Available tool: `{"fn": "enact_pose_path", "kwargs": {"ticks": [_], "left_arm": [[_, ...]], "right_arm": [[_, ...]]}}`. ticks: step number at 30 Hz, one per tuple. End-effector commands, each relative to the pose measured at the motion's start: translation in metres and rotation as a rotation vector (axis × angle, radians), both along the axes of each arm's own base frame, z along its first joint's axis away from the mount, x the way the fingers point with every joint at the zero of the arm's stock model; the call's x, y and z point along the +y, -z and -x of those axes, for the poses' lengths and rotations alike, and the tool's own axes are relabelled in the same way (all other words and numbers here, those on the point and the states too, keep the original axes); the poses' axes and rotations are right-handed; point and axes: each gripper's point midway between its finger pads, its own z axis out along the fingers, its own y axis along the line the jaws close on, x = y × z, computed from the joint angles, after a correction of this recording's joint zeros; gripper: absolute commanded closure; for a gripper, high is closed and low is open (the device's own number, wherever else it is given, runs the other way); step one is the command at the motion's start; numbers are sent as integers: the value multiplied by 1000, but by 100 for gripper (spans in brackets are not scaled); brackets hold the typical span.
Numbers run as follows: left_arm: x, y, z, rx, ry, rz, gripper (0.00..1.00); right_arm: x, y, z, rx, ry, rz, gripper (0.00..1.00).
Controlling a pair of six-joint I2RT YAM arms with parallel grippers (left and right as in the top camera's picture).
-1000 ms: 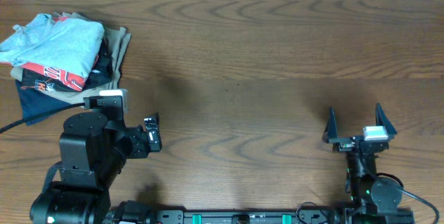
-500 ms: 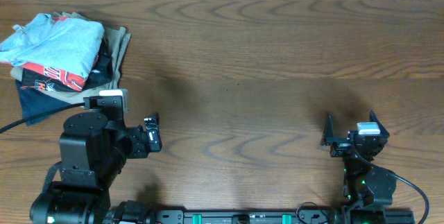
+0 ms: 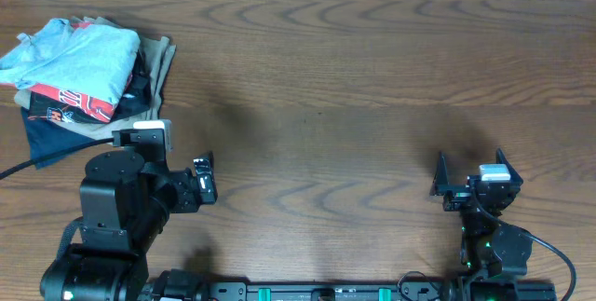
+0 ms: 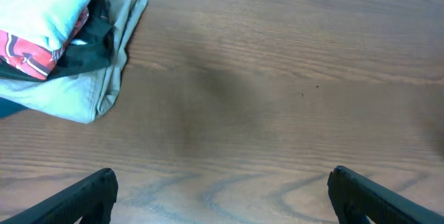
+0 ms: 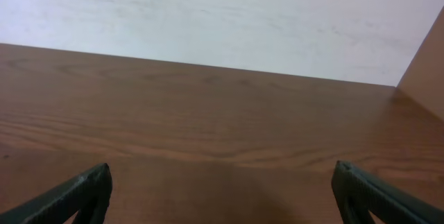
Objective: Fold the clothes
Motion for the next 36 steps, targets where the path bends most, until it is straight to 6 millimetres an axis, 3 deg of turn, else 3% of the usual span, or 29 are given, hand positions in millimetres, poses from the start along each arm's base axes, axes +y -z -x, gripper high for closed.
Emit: {"fn": "enact_pose_path", "kwargs": {"ticks": [1, 18, 25, 31, 36], "left_arm": [[2, 1, -1, 0, -10, -9, 2], [3, 0, 0, -3, -13, -11, 2], [31, 4, 24, -23, -135, -28, 2], [40, 36, 46, -59, -179, -35, 2], [41, 70, 43, -143, -183, -29, 2]], "right_arm": [[-1, 0, 0, -2, 4, 3, 1], [-1, 0, 0, -2, 4, 3, 1], [-1, 0, 0, -2, 4, 3, 1], [-1, 0, 0, -2, 4, 3, 1], [-1, 0, 0, -2, 4, 3, 1]]}}
